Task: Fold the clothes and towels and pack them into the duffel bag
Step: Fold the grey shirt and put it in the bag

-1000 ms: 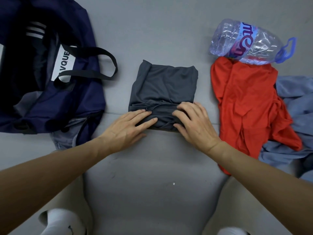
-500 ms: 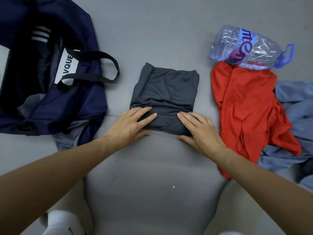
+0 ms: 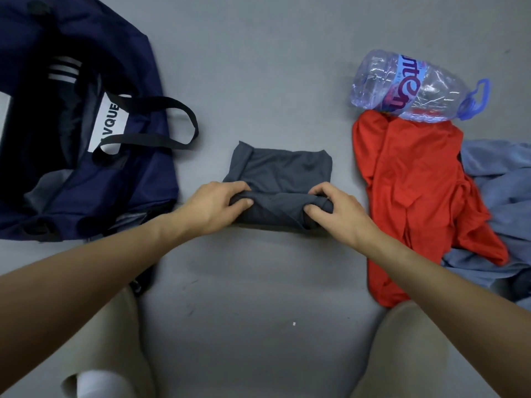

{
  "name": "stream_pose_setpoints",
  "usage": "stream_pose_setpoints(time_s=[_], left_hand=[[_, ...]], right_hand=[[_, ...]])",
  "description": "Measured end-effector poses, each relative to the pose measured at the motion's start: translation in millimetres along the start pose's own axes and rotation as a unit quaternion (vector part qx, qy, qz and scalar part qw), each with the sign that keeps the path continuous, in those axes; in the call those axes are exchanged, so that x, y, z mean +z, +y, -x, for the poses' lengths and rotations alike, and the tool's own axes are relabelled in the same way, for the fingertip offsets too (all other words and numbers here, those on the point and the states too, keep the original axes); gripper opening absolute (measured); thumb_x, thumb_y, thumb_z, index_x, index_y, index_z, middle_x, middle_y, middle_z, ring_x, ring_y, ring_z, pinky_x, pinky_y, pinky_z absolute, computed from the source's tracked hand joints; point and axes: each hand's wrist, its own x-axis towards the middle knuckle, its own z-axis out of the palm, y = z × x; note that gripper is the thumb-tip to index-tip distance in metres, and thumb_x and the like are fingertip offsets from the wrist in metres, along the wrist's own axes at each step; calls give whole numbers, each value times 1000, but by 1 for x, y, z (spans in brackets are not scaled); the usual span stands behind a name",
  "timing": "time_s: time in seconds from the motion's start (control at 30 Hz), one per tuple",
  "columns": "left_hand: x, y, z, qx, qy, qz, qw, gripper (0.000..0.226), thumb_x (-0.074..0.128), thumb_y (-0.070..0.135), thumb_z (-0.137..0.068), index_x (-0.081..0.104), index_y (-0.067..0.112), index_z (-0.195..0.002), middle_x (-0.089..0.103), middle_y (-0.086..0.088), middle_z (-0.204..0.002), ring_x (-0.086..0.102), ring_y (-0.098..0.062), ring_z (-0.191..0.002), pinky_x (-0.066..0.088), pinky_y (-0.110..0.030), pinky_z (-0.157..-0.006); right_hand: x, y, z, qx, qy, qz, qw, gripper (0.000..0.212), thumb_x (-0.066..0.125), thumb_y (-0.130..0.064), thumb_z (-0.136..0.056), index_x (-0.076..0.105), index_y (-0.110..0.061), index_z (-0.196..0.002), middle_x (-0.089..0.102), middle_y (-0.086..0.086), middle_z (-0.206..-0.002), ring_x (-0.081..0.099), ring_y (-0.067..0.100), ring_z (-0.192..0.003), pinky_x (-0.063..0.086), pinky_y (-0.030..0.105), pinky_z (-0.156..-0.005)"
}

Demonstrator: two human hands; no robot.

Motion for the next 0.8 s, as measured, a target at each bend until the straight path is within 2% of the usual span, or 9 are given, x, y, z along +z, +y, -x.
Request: stream_pose_setpoints(time_s=[0.13, 0.23, 0.3, 0.37, 0.43, 0.57, 0.67, 0.73, 0.8], left_hand=[[7, -5, -8, -96, -12, 129, 987, 10, 67, 41, -91, 66, 31, -91, 68, 15, -89, 62, -9, -90, 46, -27, -80], [18, -5, -7, -146, 41, 137, 979, 16, 72, 44, -86, 66, 30, -89, 68, 14, -87, 60, -10, -87, 42, -24, -73], [25, -1, -6, -149, 67, 95, 982, 19, 71, 48, -85, 64, 30, -90, 67, 11, -87, 59, -15, -84, 41, -27, -72], [26, 2, -6, -154, 78, 69, 983, 20, 69, 51, -86, 62, 33, -90, 67, 8, -89, 58, -18, -84, 43, -30, -74], [25, 3, -7, -158, 81, 62, 982, 20, 68, 52, -86, 62, 33, -91, 68, 7, -90, 59, -19, -84, 44, -31, -74], [25, 7, -6, -140, 89, 43, 985, 22, 66, 49, -88, 60, 34, -103, 68, 8, -98, 62, -19, -91, 49, -35, -79], [27, 5, -1, -10, 149, -103, 983, 35, 67, 31, -91, 57, 26, -124, 60, 3, -118, 60, -26, -97, 52, -43, -78], [26, 2, 2, 126, 199, -191, 953, 29, 65, 16, -91, 63, 19, -120, 60, -4, -119, 57, -32, -97, 49, -46, -76], [26, 0, 7, 220, 214, -218, 926, 24, 59, 13, -95, 67, 17, -117, 63, -5, -117, 57, -31, -100, 46, -43, -78]], right_hand=[[5, 5, 3, 18, 31, 17, 999, 24, 59, -56, -88, 55, -35, -98, 66, -12, -82, 62, 17, -81, 49, 36, -74], [10, 3, 3, 6, 86, 84, 993, 32, 55, -57, -92, 53, -34, -113, 67, -2, -100, 62, 24, -93, 50, 41, -81], [13, 1, 6, -115, 149, 174, 967, 37, 54, -47, -96, 56, -22, -123, 61, 2, -120, 59, 28, -107, 49, 44, -89], [16, -2, 12, -276, 191, 256, 906, 35, 55, -39, -97, 63, -13, -119, 60, 9, -127, 57, 33, -116, 46, 46, -97], [22, 1, 18, -352, 166, 298, 872, 39, 57, -43, -97, 65, -12, -120, 60, 11, -133, 52, 32, -129, 39, 49, -109], [30, 26, 22, -275, 83, 381, 879, 68, 51, -58, -94, 45, -16, -148, 43, 6, -155, 33, 27, -147, 28, 54, -117], [25, 27, 14, -228, 51, 393, 889, 72, 43, -60, -92, 41, -19, -151, 41, 2, -157, 36, 24, -145, 30, 54, -116], [22, 21, 7, -223, 49, 391, 892, 69, 41, -59, -92, 45, -18, -148, 46, 2, -153, 42, 26, -141, 31, 54, -116], [23, 19, 4, -231, 54, 389, 890, 67, 50, -56, -93, 47, -17, -147, 48, 3, -151, 45, 27, -138, 30, 54, -116]])
